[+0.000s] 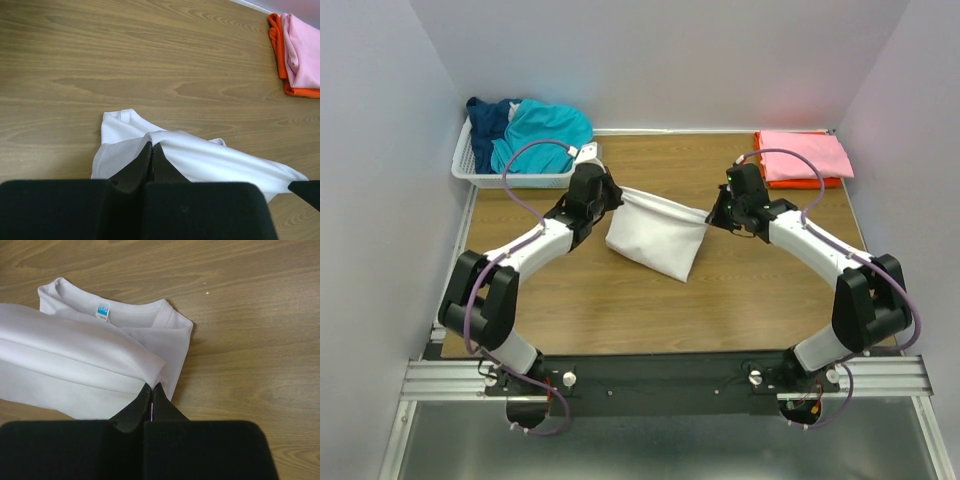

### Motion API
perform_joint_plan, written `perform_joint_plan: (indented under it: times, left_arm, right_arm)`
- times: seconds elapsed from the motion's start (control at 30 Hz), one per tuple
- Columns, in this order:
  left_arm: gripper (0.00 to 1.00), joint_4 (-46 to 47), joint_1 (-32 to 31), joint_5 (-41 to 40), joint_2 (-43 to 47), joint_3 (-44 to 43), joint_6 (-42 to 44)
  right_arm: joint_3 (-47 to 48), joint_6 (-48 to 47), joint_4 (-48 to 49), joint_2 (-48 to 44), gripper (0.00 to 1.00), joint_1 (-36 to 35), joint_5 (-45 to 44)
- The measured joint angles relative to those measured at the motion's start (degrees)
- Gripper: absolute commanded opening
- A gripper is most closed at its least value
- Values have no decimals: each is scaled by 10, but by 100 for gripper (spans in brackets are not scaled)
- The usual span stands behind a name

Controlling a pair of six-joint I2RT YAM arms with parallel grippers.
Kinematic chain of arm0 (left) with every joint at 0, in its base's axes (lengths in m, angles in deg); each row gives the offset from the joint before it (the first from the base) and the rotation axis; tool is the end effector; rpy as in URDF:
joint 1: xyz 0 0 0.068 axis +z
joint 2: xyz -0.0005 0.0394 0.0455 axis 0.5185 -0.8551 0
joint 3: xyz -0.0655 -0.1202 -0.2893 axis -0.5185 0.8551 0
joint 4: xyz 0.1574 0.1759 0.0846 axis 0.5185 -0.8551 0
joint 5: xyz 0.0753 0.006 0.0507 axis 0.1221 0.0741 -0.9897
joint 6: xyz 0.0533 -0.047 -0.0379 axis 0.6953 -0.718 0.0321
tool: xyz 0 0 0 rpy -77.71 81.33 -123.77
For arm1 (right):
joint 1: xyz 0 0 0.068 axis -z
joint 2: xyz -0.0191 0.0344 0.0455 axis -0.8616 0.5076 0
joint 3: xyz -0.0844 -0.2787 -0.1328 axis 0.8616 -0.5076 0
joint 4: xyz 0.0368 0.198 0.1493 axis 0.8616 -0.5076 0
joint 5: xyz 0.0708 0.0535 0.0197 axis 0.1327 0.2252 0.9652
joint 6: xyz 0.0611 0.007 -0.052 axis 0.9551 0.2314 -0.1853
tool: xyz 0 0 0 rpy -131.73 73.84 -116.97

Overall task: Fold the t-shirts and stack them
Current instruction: Fold the tshirt

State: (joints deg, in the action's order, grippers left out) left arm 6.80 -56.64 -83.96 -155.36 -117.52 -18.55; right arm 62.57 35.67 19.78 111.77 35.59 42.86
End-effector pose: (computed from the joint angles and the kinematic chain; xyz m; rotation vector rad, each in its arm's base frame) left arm 0.3370 -0.1508 0.2986 -0.2489 1.9948 -0.5662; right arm 0.3122 0.1359 0.2790 0.2341 2.3832 0.4507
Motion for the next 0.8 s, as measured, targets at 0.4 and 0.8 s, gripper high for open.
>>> perform_joint_plan:
  times: [0.4,0.8]
  left_arm:
    - [0,14,21,25,-131,-97,33]
    - [16,17,49,60,-180,-112,40]
  right_arm:
    - [38,-14,29,88,1,34,32]
    - [82,-20,41,163,15,42,57]
